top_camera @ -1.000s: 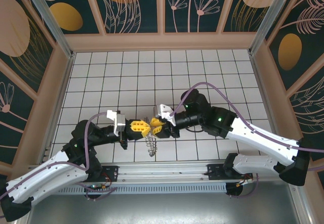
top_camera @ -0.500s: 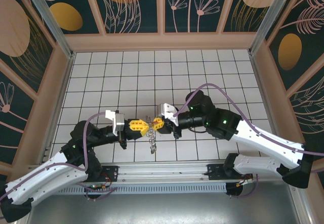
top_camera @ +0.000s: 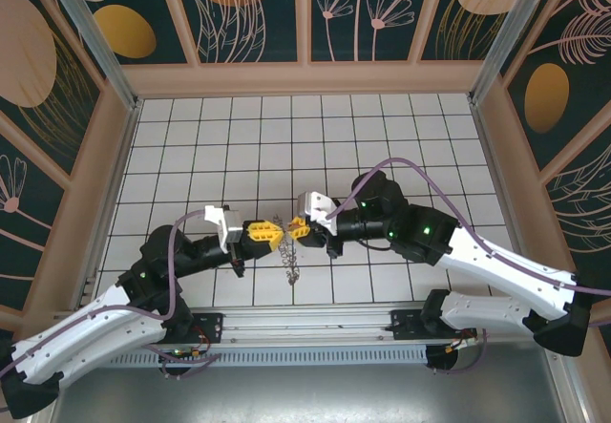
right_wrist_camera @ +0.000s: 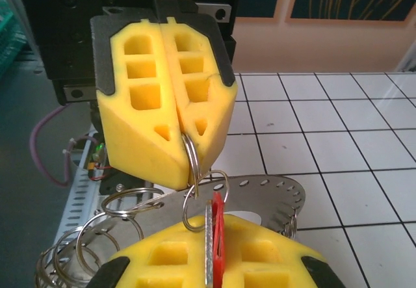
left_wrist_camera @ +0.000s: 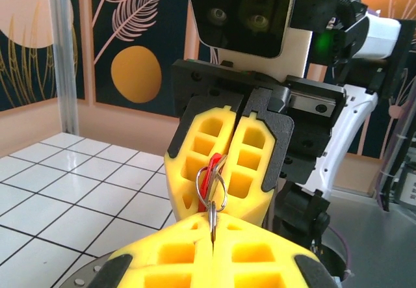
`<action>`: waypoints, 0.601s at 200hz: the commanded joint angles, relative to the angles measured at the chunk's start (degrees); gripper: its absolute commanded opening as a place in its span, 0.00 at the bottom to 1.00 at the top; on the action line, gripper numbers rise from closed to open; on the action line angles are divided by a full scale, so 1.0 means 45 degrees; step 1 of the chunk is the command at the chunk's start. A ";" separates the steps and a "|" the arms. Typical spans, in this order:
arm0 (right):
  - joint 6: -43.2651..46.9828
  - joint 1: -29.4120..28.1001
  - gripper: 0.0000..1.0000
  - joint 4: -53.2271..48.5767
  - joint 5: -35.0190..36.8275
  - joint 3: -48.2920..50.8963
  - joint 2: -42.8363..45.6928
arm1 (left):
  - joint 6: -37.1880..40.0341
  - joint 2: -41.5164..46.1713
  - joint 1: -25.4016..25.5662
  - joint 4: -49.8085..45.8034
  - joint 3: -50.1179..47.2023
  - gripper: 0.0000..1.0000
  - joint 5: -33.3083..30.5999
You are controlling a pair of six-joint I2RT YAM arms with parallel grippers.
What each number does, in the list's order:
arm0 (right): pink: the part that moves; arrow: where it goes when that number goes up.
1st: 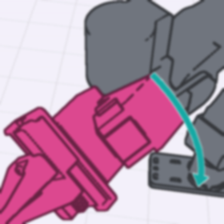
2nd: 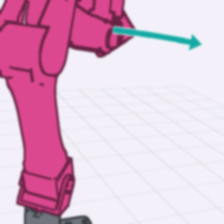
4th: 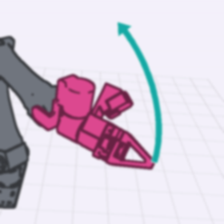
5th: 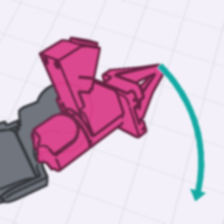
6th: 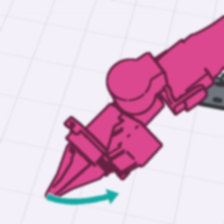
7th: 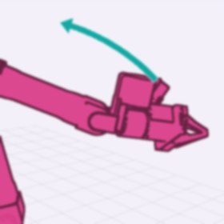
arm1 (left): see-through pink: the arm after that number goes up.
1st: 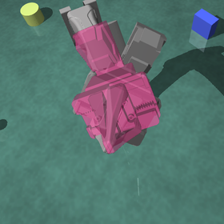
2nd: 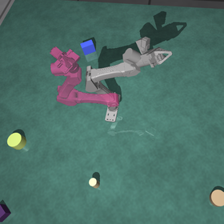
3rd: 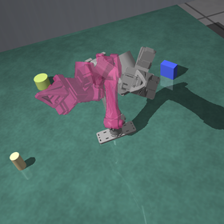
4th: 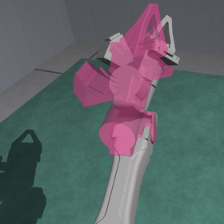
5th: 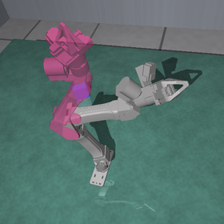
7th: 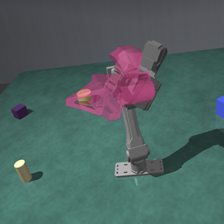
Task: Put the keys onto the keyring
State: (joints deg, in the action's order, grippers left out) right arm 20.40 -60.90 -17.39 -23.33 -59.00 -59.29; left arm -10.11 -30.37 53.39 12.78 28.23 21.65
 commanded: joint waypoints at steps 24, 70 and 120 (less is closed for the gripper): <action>0.0058 0.0116 0.00 -0.0178 0.1116 -0.0998 -0.0465 | 0.0274 0.0089 0.0028 -0.0135 -0.0414 0.22 -0.0455; -0.0204 0.0480 0.00 -0.0678 0.1910 -0.1542 -0.1330 | -0.0370 0.0187 0.0021 -0.0228 -0.0791 0.54 -0.2684; -0.0342 0.1975 0.00 -0.1421 0.2334 -0.2688 -0.3651 | -0.1505 0.1726 0.0009 -0.0749 -0.2247 0.72 -0.8024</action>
State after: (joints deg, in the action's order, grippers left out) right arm 19.79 -54.54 -22.48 -14.74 -67.40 -71.42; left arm -13.50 -26.61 53.39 10.37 21.50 -0.43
